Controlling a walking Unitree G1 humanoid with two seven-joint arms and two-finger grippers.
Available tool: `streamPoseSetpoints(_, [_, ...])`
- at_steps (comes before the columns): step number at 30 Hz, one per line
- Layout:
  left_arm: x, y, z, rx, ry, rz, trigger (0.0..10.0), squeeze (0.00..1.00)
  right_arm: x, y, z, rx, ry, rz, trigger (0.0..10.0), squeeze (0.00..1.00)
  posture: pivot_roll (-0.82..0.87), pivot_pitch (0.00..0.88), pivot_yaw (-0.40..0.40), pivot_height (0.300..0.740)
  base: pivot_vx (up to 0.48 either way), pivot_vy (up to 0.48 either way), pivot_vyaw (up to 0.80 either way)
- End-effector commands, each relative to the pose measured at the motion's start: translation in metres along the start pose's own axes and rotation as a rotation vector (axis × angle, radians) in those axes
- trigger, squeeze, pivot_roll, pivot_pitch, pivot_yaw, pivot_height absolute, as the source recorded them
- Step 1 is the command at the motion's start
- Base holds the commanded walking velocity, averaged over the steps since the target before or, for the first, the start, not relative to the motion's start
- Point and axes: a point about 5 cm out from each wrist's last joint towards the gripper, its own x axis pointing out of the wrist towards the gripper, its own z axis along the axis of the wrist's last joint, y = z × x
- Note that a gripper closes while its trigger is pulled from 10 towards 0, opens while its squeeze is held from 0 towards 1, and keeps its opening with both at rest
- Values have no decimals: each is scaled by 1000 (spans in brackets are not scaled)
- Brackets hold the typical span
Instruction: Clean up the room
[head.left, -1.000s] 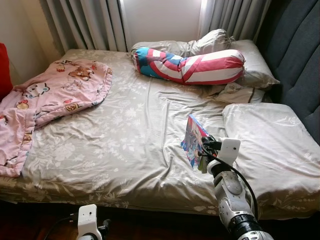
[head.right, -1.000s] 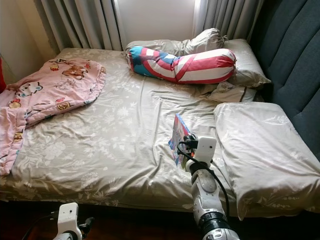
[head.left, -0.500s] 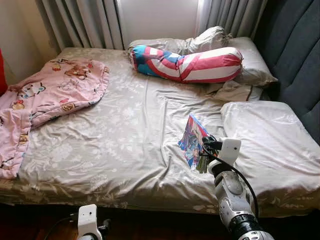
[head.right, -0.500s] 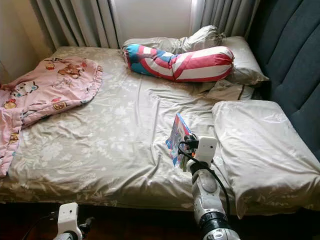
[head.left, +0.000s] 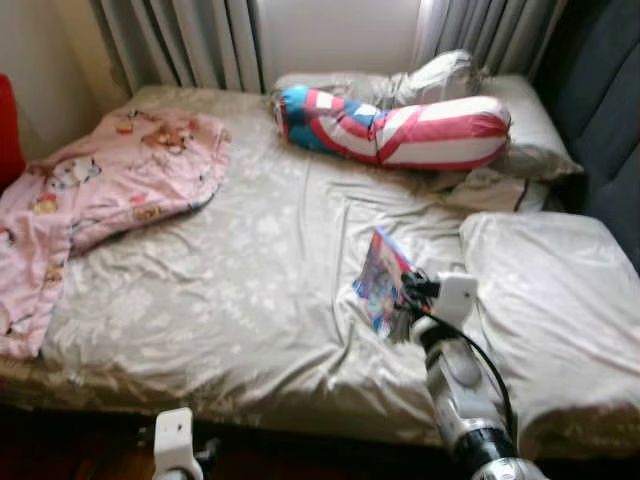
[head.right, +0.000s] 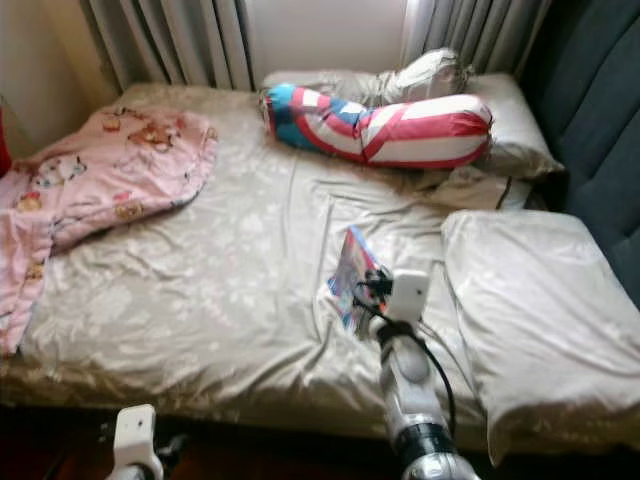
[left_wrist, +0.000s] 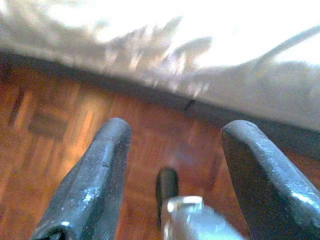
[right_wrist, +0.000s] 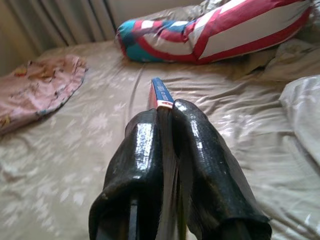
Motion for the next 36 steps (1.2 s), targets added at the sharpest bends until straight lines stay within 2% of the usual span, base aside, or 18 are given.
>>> streamPoseSetpoints(1, [-1, -6, -5, -1, 18, -20, 10000, 0, 4, -9, 12, -5, -42, -23, 10000, 0, -61, 38, -29, 740, 277, 0, -425])
streamPoseSetpoints(6, [-1, -6, -5, -1, 19, -21, 10000, 0, 4, -8, 12, -2, -43, -21, 10000, 0, -61, 39, -29, 740, 281, 0, -619])
streamPoseSetpoints(10, [-1, -6, -5, -2, 18, -19, 10000, 0, 4, -8, 12, -5, -48, -20, 10000, 0, -61, 39, -29, 740, 273, 0, 0])
streamPoseSetpoints(27, [-1, -7, -5, -3, 18, -24, 10000, 0, 2, -9, 10, -11, -38, -31, 10000, 0, -62, 42, -28, 740, 0, 0, 0])
streamPoseSetpoints(36, [-1, -7, -5, -3, 19, -27, 10000, 0, 2, -16, 11, -32, -49, -88, 10000, 0, -59, 37, -28, 740, 0, 0, 0])
